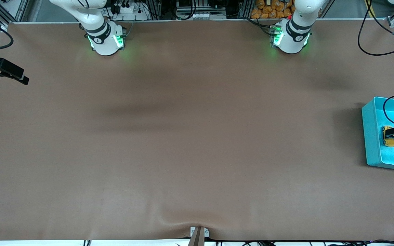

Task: Wind and store yellow beetle car
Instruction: 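Lower the held car onto the teal bin's floor, then open the left gripper and raise it away from the bin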

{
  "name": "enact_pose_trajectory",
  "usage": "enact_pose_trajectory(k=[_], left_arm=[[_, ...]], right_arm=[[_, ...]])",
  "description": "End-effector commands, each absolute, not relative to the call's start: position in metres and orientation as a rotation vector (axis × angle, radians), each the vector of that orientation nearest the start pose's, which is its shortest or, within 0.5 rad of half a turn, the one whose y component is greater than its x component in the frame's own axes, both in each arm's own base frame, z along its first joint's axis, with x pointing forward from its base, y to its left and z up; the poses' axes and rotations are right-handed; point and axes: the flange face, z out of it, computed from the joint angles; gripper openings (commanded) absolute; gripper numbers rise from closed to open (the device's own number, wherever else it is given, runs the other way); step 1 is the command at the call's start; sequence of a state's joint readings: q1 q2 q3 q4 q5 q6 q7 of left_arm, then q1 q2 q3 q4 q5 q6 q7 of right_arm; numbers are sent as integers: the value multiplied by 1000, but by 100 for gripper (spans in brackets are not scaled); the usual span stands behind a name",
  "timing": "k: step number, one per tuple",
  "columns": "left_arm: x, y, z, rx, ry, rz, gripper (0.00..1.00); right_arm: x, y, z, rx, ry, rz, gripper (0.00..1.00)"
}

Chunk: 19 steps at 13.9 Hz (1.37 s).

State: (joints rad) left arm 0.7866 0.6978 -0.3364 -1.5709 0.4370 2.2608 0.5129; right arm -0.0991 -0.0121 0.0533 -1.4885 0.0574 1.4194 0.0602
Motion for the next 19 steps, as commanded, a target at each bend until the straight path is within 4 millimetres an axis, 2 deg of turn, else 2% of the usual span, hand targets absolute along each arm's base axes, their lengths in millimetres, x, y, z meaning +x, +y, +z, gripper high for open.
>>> enact_pose_trajectory(k=[1, 3, 4, 5, 6, 10, 11, 13, 14, 15, 19], left_arm=[[614, 325, 298, -2925, 431, 1, 100], [610, 318, 326, -2909, 428, -19, 100], [610, 308, 336, -2909, 437, -10, 100], [617, 287, 351, -2919, 432, -23, 100], [617, 275, 362, -2934, 368, -4, 100], [625, 206, 411, -2957, 219, 21, 100], [624, 188, 429, -2949, 189, 28, 100], [621, 162, 451, -2959, 159, 49, 100], [620, 137, 465, -2985, 134, 39, 100], [616, 124, 479, -2998, 80, 35, 100], [602, 44, 531, -3023, -48, 46, 100]], right_arm=[[535, -19, 656, -3087, 159, 81, 100], [536, -20, 654, -3085, 161, 88, 100], [536, -21, 655, -3085, 163, 83, 100], [536, -19, 655, -3086, 159, 86, 100], [536, -19, 655, -3087, 157, 84, 100], [539, -17, 652, -3087, 152, 91, 100], [539, -16, 651, -3087, 150, 93, 100], [541, -16, 649, -3087, 150, 96, 100], [541, -17, 648, -3086, 150, 100, 100], [540, -16, 649, -3086, 150, 103, 100], [540, -16, 648, -3086, 150, 108, 100]])
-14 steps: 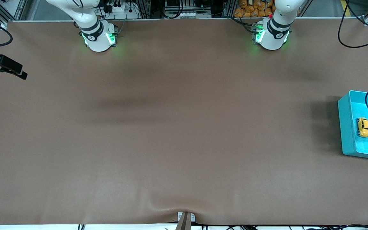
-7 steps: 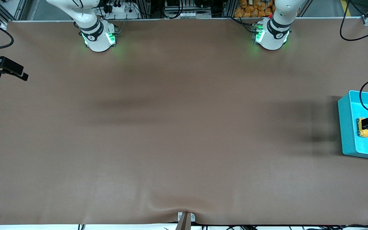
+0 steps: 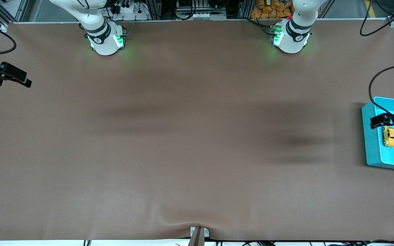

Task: Wind and store yellow beetle car
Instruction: 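Open the left gripper and raise it away from the bin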

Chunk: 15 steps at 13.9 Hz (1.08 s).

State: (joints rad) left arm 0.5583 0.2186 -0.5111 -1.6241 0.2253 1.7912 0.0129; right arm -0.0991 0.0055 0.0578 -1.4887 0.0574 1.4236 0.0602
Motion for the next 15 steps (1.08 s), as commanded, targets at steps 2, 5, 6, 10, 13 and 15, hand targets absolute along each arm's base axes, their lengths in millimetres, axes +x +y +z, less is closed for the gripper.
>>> enact_pose_trajectory(k=[2, 5, 6, 10, 13, 15], left_arm=[[590, 10, 557, -3042, -80, 30, 100], [571, -22, 599, -3090, -70, 21, 100], [568, -28, 613, -3093, -55, 31, 100], [554, -60, 639, -3111, 53, 92, 100], [545, -66, 646, -3106, 137, 141, 100], [538, -58, 658, -3103, 195, 140, 100]], right_arm=[[540, -16, 648, -3086, 150, 107, 100], [540, -16, 650, -3087, 150, 103, 100], [540, -17, 651, -3086, 152, 100, 100], [540, -17, 651, -3088, 153, 91, 100], [541, -18, 650, -3088, 155, 93, 100], [541, -17, 651, -3088, 150, 91, 100]])
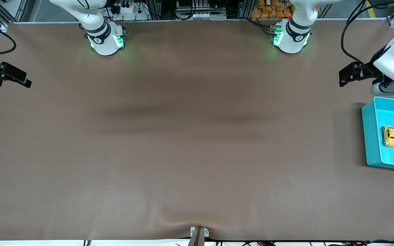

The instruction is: Wind and store yellow beetle car

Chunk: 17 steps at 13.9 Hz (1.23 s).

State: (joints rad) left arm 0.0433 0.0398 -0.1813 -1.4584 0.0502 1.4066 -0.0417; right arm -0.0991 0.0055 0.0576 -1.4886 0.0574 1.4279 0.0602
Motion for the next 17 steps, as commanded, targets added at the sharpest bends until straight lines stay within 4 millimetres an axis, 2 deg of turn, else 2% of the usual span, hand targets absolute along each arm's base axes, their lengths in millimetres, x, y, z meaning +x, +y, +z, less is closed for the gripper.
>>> enact_pose_trajectory(k=[1, 4, 7, 11, 13, 17], left_arm=[[533, -55, 662, -3100, 214, 158, 100], [530, -53, 664, -3097, 189, 157, 100], [529, -60, 665, -3098, 87, 152, 100], [529, -60, 665, -3118, 2, 153, 100], [534, -46, 668, -3144, -40, 108, 100], [537, -41, 668, -3152, -28, 82, 100]], right_arm=[[541, -14, 651, -3089, 143, 91, 100], [542, -13, 650, -3089, 139, 89, 100], [541, -10, 651, -3090, 132, 84, 100], [540, -12, 652, -3111, 134, 82, 100], [540, -13, 653, -3125, 134, 75, 100], [540, -13, 652, -3123, 136, 80, 100]])
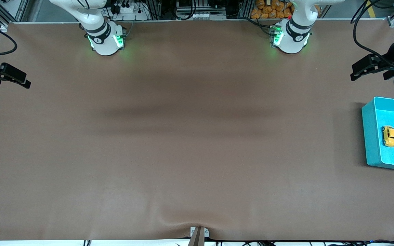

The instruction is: Wind and store yellow beetle car

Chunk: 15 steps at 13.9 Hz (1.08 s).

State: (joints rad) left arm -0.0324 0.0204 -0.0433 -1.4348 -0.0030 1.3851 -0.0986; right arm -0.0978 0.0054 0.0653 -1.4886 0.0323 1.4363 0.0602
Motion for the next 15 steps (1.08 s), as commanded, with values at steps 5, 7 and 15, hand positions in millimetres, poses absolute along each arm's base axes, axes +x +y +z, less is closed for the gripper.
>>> enact_pose_trajectory(k=[5, 7, 15], left_arm=[[539, -27, 667, -3150, 75, 85, 100], [539, -26, 667, -3150, 64, 85, 100], [539, -23, 667, -3149, 61, 87, 100]], right_arm=[[540, -14, 651, -3123, 139, 84, 100], [541, -14, 649, -3123, 139, 89, 100], [541, -14, 649, -3124, 139, 87, 100]])
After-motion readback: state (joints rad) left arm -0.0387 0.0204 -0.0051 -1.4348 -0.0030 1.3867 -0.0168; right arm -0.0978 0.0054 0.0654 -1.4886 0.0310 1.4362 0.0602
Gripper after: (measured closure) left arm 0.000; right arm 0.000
